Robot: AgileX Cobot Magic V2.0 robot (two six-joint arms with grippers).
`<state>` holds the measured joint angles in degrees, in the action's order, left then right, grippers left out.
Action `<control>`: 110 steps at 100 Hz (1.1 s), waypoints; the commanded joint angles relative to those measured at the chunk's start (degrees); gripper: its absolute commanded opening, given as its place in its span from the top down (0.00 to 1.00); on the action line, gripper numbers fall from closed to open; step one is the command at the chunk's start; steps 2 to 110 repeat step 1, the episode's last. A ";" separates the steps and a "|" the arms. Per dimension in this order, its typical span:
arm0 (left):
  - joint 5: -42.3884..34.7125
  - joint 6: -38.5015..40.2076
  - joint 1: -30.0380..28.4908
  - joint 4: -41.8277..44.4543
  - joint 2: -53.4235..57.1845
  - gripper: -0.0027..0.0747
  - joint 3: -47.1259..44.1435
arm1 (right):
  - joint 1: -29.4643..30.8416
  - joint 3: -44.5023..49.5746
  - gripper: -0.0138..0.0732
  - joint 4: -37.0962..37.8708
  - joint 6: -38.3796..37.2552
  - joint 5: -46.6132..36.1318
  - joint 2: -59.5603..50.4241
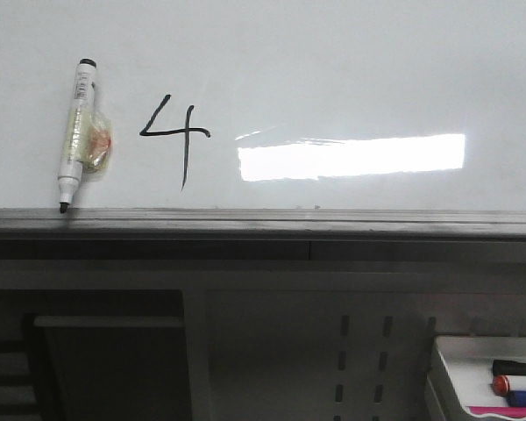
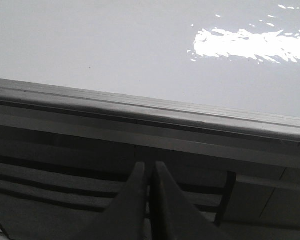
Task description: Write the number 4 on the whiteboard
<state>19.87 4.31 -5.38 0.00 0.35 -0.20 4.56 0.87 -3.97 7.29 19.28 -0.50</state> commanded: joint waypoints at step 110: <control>-2.60 0.51 0.00 0.00 1.37 0.99 -2.03 | 0.37 1.13 0.92 0.11 -0.02 -0.88 -0.95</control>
